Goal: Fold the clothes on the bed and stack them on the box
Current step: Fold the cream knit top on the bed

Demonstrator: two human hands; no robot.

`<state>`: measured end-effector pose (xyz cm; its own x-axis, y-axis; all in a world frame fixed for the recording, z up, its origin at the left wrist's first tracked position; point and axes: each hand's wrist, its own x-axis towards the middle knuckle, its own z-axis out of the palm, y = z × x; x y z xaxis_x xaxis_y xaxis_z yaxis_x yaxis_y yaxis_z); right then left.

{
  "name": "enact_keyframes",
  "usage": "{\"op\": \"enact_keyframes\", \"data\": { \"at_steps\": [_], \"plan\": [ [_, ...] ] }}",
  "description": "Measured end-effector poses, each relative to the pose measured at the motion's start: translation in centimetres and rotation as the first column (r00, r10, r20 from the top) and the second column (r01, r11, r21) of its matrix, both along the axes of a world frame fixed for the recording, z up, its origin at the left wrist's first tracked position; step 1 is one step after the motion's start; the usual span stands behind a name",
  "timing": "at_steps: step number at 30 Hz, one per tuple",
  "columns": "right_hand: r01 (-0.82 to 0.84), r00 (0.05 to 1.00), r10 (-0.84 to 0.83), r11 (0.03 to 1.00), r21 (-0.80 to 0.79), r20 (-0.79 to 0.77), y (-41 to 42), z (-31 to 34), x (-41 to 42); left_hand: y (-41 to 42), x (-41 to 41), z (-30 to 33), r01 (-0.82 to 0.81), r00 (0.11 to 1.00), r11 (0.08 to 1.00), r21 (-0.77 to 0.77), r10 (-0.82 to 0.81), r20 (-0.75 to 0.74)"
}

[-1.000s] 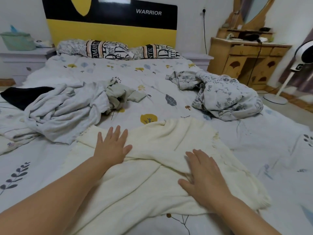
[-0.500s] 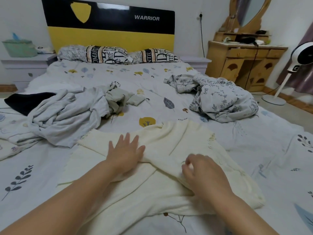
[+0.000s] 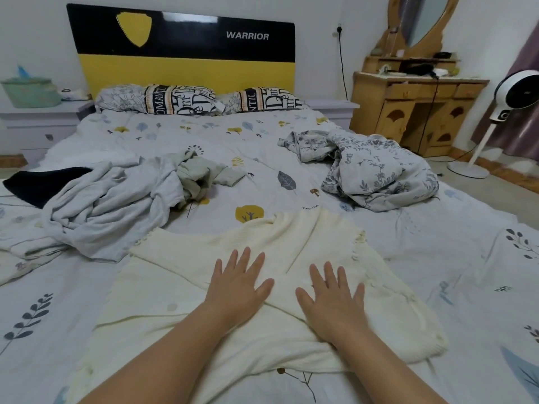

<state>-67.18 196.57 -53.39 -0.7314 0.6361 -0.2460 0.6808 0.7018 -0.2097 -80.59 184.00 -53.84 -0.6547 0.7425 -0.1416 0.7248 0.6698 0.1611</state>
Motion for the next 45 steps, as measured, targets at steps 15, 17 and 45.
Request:
{"op": "enact_keyframes", "data": {
  "at_steps": [15, 17, 45],
  "plan": [
    [0.396, 0.904, -0.396, 0.918, -0.029, -0.161, 4.9, 6.6, 10.1, 6.1, 4.1, 5.9, 0.132, 0.991, 0.989, 0.072, -0.134, 0.021],
    [0.430, 0.896, -0.437, 0.898, -0.092, -0.080, 5.3, 6.0, 11.4, 8.0, 4.3, 5.7, 0.139, 0.989, 0.986, 0.092, -0.144, 0.041],
    [0.427, 0.771, -0.532, 0.840, -0.336, -0.349, 4.7, 3.0, 12.9, 19.0, 0.9, 5.7, -0.261, 0.905, 0.756, 0.601, -0.026, 0.425]
  ]
}}
